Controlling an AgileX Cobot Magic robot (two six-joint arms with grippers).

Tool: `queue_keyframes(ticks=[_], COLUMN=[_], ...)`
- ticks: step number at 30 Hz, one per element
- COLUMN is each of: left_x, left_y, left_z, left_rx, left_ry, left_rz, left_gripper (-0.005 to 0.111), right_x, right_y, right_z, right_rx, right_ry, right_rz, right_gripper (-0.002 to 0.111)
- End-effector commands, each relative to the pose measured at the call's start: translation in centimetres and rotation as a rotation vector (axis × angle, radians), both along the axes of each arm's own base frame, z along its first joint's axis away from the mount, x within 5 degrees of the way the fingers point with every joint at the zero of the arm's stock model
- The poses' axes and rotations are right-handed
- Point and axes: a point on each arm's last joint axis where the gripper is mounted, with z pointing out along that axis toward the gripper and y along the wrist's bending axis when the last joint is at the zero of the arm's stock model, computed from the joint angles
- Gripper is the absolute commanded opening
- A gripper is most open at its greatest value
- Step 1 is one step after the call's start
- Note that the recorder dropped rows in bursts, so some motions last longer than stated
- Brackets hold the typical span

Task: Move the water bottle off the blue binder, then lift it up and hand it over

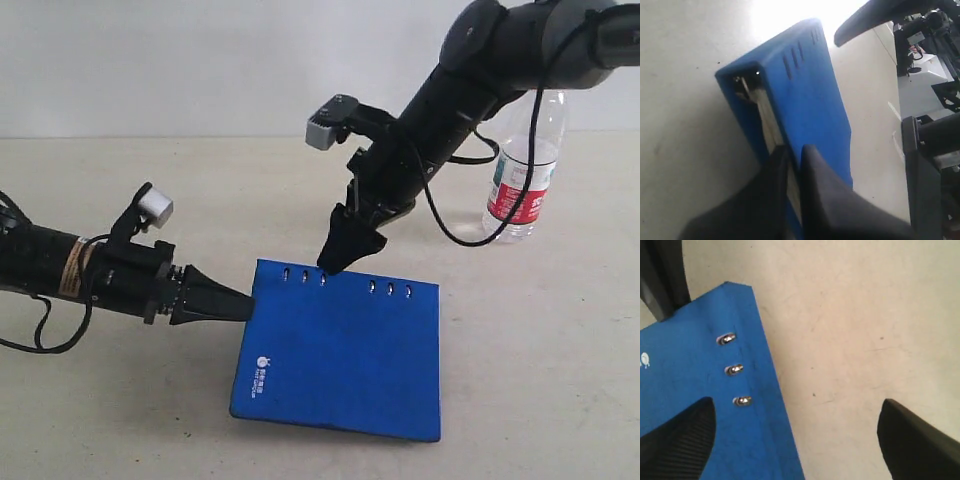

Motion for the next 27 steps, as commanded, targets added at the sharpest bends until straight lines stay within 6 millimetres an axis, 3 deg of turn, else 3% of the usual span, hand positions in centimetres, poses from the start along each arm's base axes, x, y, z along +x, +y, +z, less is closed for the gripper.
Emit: queue_keyframes(ticks=[1, 5, 10, 12, 14, 19, 20, 24, 27], left_x=[-0.1, -0.2, -0.3, -0.2, 0.4, 1.3, 1.5, 1.8, 2.0], left_y=[-0.1, -0.1, -0.1, -0.1, 0.0, 0.1, 0.2, 0.3, 0.5], left_z=[1.8, 4.1, 4.6, 4.7, 4.4, 4.5, 4.5, 4.4, 4.1], left_rx=[-0.026, -0.024, -0.019, -0.025, 0.013, 0.015, 0.014, 0.038, 0.072], left_ry=[-0.099, -0.194, -0.211, -0.211, -0.187, -0.186, -0.186, -0.191, -0.197], left_rz=[-0.049, -0.069, -0.08, -0.07, 0.004, 0.114, 0.132, 0.175, 0.192], left_gripper=[0.004, 0.004, 0.004, 0.004, 0.004, 0.004, 0.004, 0.005, 0.016], right_x=[0.1, -0.6, -1.0, -1.0, -1.1, -1.3, -1.3, -1.4, -1.4], right_y=[0.2, 1.1, 1.9, 1.9, 1.8, 1.5, 1.4, 1.2, 1.2], right_z=[-2.3, -3.2, -2.5, -2.1, -1.2, -0.3, -0.2, -0.1, 0.2], right_rx=[-0.004, 0.095, 0.184, 0.172, 0.182, 0.175, 0.169, 0.149, 0.155], right_ry=[0.095, 0.245, 0.393, 0.446, 0.396, 0.302, 0.295, 0.257, 0.234], right_rz=[-0.003, -0.019, -0.11, -0.186, -0.146, -0.054, -0.048, -0.008, 0.016], right_gripper=[0.079, 0.079, 0.079, 0.065, 0.041, 0.004, 0.0, 0.0, 0.0])
